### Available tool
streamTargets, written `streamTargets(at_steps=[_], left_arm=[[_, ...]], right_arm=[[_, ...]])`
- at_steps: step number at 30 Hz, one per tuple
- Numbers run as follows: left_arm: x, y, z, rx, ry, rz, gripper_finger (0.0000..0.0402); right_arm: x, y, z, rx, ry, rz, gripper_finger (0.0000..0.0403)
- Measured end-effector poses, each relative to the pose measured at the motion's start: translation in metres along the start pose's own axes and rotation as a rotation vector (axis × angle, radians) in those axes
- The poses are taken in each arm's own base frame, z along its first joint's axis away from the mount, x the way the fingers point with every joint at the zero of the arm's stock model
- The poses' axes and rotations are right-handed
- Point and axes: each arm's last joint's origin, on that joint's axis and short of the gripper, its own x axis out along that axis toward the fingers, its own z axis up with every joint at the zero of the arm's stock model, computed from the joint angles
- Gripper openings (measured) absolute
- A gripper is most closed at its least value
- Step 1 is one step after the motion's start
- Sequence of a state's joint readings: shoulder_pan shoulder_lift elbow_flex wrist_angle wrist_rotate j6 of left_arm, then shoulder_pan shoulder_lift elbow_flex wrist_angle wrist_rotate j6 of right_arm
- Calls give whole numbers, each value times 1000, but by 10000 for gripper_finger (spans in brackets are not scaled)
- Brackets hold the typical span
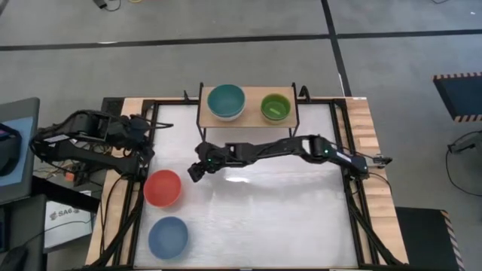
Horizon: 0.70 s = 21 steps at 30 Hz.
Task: Place and stack bowls onto a shelf
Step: Stack the orange bowl on top of the dark green bowl on the shelf
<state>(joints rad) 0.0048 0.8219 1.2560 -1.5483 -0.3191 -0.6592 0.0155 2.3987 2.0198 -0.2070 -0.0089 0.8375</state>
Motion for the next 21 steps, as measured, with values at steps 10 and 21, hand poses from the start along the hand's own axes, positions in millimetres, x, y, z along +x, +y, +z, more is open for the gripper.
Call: streamTargets(at_steps=[10,21], left_arm=[[-6,8,-7,3,-2,-22,171],[-7,8,-8,20,-6,-25,171]], right_arm=[[32,7,6,-8,34,31,248],[38,17,0,-77,-3,86,248]])
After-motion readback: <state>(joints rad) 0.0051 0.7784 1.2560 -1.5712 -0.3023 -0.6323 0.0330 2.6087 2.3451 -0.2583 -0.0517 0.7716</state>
